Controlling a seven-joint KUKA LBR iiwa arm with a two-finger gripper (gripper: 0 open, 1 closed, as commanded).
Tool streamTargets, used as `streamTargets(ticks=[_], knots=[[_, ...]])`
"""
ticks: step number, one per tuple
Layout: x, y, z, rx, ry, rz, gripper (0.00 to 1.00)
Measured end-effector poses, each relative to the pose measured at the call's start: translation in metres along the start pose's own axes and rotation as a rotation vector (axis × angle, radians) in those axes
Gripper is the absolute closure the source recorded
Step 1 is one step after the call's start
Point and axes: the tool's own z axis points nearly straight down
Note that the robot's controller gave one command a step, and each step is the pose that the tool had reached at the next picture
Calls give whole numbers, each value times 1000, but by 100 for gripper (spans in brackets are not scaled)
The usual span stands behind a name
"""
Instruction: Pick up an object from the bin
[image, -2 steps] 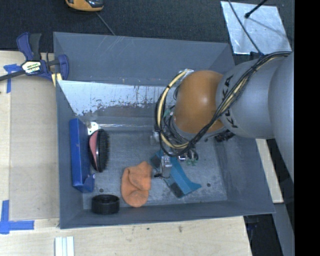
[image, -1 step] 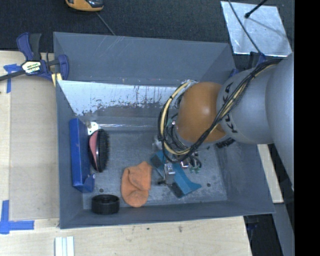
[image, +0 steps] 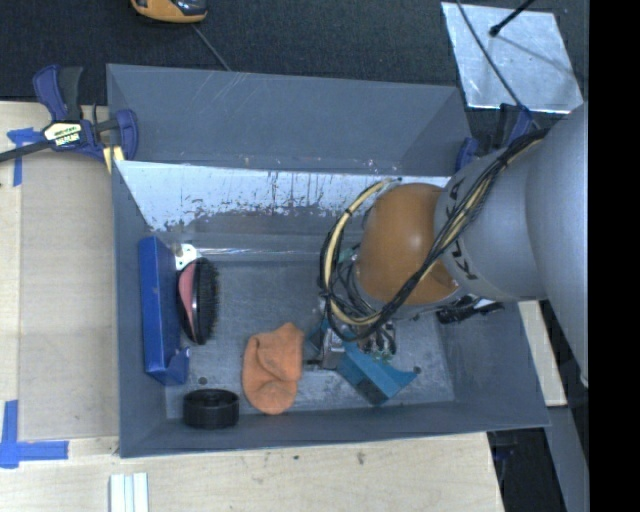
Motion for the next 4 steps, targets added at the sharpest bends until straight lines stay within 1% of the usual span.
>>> streamTargets(ticks=[1,2,3,4], knots=[[0,0,0,0,1,0,100],[2,3,-40,4,23,1,100],[-30,15,-38,2,12,1,0],[-31,15,-40,2,10,0,0]])
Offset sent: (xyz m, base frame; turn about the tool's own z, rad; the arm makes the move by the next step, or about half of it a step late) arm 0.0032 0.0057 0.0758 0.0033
